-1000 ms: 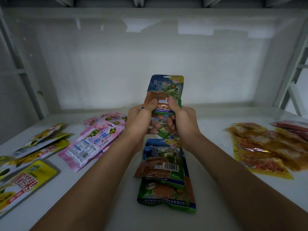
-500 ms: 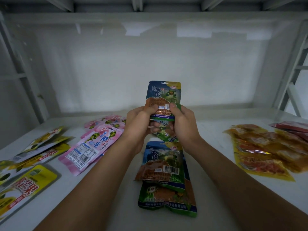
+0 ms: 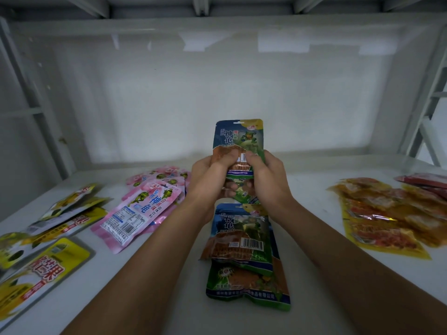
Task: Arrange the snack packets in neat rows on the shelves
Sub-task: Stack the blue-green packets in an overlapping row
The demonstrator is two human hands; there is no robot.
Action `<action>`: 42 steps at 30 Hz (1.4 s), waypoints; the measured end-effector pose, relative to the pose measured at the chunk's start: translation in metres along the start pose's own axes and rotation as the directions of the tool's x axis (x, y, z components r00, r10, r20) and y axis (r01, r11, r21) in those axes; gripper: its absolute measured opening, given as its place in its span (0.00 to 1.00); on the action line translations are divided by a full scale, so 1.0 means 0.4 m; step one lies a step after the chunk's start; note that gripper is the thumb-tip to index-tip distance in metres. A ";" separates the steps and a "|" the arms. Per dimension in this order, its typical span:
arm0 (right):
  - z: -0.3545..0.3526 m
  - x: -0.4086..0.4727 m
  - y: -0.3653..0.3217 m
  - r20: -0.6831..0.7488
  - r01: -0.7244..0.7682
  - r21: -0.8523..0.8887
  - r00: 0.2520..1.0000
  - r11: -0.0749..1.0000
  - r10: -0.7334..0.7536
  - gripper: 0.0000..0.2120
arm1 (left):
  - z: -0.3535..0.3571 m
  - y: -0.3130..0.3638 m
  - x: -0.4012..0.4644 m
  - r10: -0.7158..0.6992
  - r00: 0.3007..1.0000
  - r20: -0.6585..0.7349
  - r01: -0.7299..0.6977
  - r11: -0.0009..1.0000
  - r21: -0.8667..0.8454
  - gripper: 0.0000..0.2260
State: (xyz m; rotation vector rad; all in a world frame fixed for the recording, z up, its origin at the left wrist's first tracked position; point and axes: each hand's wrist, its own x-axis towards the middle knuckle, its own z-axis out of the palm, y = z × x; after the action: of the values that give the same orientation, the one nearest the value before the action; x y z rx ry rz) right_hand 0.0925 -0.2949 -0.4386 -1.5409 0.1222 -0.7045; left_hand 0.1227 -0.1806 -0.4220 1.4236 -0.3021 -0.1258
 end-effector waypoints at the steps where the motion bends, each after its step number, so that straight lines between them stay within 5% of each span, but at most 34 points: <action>1: 0.001 -0.001 0.000 0.013 -0.002 0.016 1.000 1.000 0.002 0.10 | 0.000 0.000 -0.001 0.011 1.000 -0.003 -0.011 1.000 0.011 0.09; 4: -0.002 0.002 -0.004 0.040 -0.041 0.052 0.998 0.998 0.039 0.08 | 0.002 0.000 -0.007 0.075 0.996 -0.045 -0.074 0.997 0.030 0.03; 16: -0.020 0.012 -0.010 0.074 -0.175 0.079 0.983 0.981 0.170 0.12 | 0.005 -0.003 -0.009 0.059 0.995 -0.074 -0.054 0.996 0.068 0.06; 26: -0.031 0.013 -0.027 0.101 -0.226 0.233 0.973 0.946 0.208 0.12 | 0.007 -0.004 -0.011 0.101 0.994 -0.039 -0.101 0.995 0.015 0.05; 34: -0.024 0.004 -0.028 0.162 -0.229 0.162 0.966 0.960 0.203 0.16 | 0.001 0.010 -0.012 0.100 0.991 -0.090 -0.109 0.989 -0.100 0.09; 42: -0.035 0.017 -0.032 0.086 -0.216 0.272 0.976 0.938 0.200 0.12 | 0.005 -0.001 -0.002 0.105 0.994 -0.039 -0.107 0.992 -0.067 0.08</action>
State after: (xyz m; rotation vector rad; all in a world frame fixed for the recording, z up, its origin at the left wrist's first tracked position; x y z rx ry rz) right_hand 0.0867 -0.3089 -0.4252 -1.2528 0.1344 -0.4859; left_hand 0.1214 -0.1821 -0.4224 1.3369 -0.3408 -0.0239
